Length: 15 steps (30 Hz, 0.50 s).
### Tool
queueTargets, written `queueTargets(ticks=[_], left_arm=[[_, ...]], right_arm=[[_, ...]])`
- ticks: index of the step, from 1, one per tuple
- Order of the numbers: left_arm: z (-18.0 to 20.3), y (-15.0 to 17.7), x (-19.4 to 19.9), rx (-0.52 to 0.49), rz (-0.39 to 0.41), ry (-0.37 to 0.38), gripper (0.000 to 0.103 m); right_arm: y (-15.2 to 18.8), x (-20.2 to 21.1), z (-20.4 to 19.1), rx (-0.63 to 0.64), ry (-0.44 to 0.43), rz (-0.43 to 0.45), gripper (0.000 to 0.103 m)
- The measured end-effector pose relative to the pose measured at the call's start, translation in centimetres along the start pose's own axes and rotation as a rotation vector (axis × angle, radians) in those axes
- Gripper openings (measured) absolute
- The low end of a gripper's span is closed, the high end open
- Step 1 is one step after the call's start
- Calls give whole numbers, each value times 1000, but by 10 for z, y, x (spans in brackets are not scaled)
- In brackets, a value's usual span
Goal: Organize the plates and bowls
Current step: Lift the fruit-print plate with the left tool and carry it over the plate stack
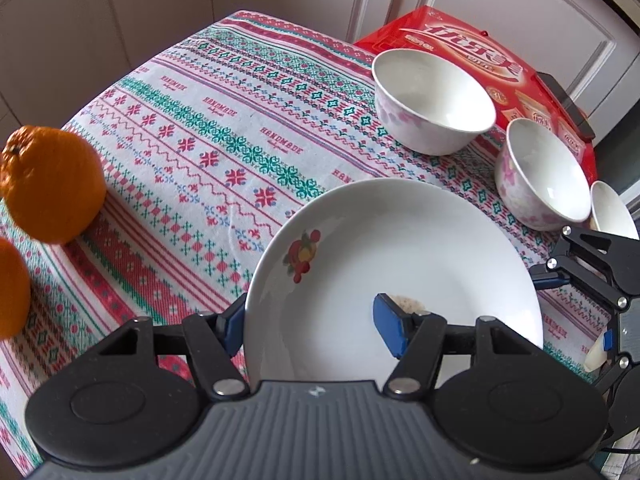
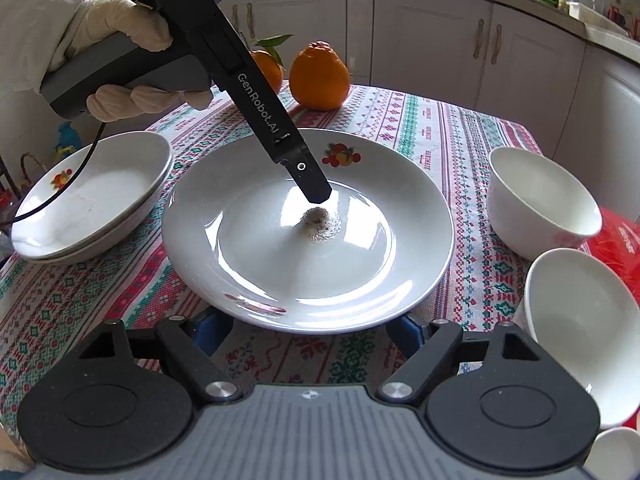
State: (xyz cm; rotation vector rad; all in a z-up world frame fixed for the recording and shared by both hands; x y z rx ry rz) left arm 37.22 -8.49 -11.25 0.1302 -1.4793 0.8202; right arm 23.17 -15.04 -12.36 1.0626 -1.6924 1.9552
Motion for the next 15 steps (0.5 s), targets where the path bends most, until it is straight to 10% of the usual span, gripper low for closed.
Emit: queueTargets(ticks=[15], left_arm=[[17, 30, 48, 71, 89, -52, 63]], right_arm=[[-7, 40, -22, 103, -13, 52, 86]])
Point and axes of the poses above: each gripper's, at about its wrist camera, not at the fingertips, and x roughly against the way its jaws point, z to its right, y to its underside, the point moved 6 cm from there along -x, roughly the way its jaws point, and after that the axes turned 2 degrees about y, right-handed, at the moved point
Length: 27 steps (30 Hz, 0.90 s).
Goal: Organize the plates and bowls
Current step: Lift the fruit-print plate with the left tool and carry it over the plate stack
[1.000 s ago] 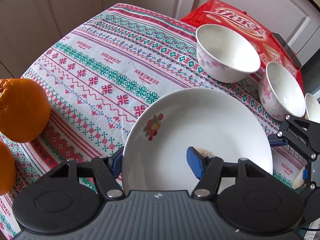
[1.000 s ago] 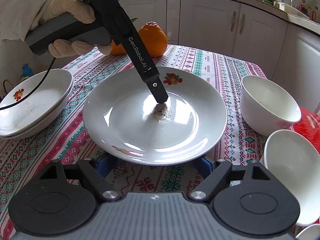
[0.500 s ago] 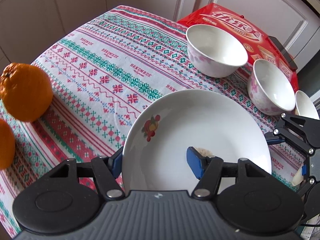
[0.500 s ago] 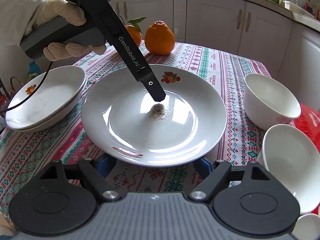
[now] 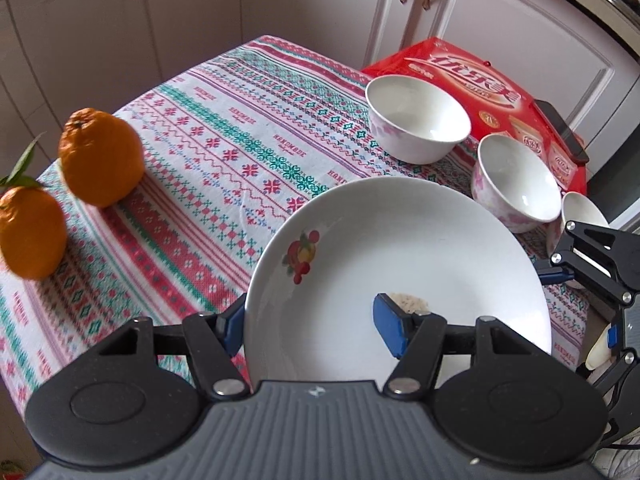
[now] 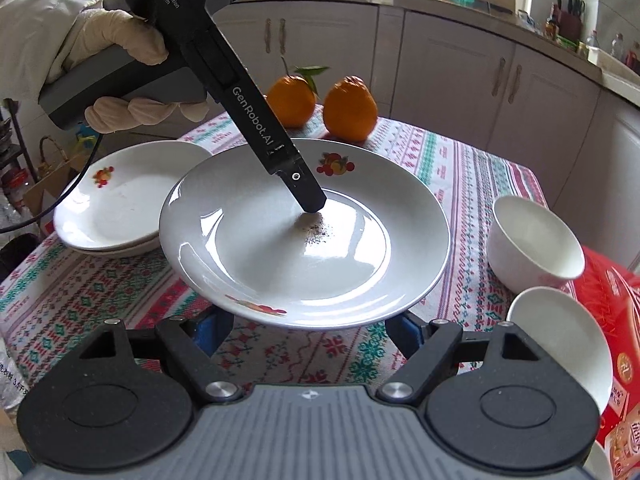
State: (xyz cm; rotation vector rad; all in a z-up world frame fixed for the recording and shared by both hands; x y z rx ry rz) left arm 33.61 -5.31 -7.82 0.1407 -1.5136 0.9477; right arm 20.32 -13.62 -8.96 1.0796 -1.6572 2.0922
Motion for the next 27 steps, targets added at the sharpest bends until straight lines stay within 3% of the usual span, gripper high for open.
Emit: queueTargets(ticks=[12, 27], left_arm=[[-7, 42, 51, 93, 70, -63, 63], [-42, 112, 82, 256, 108, -121, 63]], right_arm=[[-18, 17, -35, 100, -49, 46, 86], [-36, -5, -90, 214, -159, 34, 86]])
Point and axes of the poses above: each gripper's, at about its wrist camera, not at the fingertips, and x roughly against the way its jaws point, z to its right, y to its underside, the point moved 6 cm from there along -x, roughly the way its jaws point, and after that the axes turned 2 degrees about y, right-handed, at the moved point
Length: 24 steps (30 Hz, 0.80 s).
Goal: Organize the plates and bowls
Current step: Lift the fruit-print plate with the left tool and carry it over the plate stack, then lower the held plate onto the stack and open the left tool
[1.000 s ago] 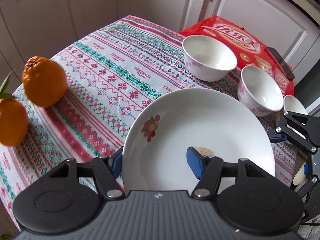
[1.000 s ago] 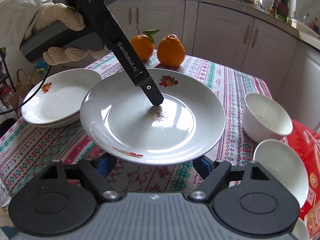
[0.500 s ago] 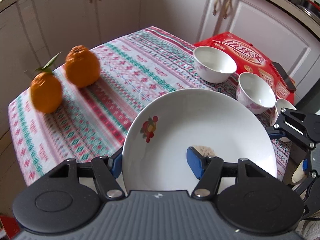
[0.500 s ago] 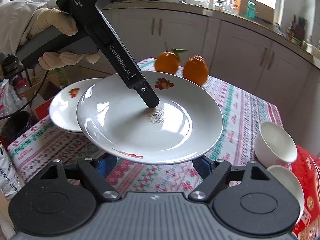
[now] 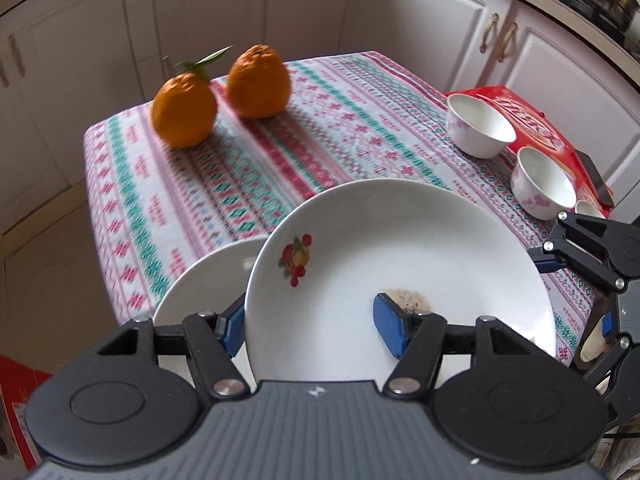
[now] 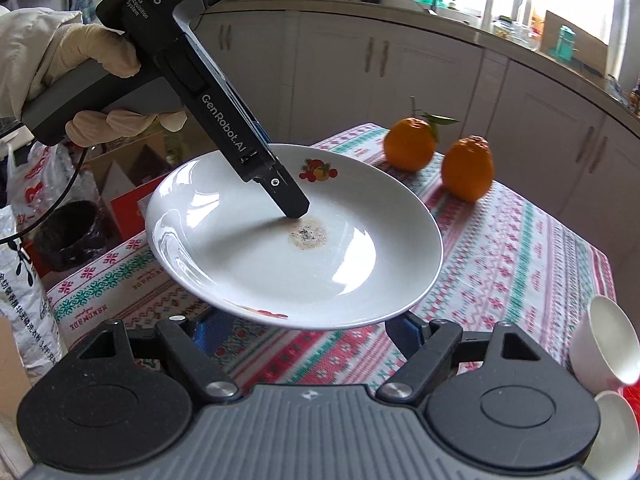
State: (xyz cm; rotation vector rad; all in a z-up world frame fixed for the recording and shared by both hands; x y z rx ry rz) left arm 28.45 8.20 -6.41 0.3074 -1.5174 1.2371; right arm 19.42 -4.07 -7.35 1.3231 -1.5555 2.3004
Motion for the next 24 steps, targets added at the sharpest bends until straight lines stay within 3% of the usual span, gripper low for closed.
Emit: queueTargets(ticks=[24], left_arm=[[-37, 33, -9, 151, 22, 32, 64]], right_arm=[[-9, -22, -19, 90, -26, -46, 86]])
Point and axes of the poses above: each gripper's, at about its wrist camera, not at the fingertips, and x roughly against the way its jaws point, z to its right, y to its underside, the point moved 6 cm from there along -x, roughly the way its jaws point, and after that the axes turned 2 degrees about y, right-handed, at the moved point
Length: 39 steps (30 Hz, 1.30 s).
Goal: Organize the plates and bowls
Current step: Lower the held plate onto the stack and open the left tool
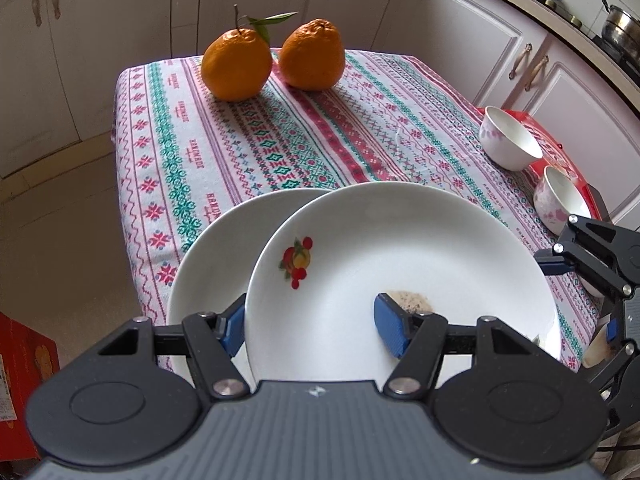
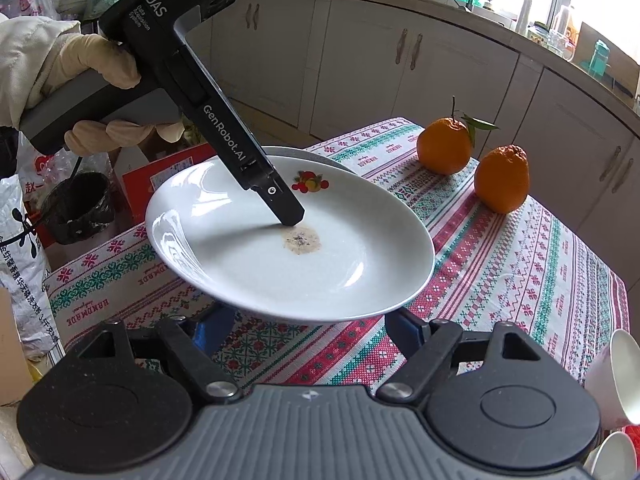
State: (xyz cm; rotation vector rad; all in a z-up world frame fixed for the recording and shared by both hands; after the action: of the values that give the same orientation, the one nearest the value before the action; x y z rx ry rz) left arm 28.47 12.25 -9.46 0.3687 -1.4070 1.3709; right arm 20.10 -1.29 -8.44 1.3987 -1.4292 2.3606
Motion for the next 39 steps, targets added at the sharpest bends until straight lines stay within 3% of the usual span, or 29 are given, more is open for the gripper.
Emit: queueTargets(ticks=[39], left_arm=[[-21, 14, 21, 87, 16, -22, 65]], right_arm=[[-4, -14, -10, 46, -17, -2, 86]])
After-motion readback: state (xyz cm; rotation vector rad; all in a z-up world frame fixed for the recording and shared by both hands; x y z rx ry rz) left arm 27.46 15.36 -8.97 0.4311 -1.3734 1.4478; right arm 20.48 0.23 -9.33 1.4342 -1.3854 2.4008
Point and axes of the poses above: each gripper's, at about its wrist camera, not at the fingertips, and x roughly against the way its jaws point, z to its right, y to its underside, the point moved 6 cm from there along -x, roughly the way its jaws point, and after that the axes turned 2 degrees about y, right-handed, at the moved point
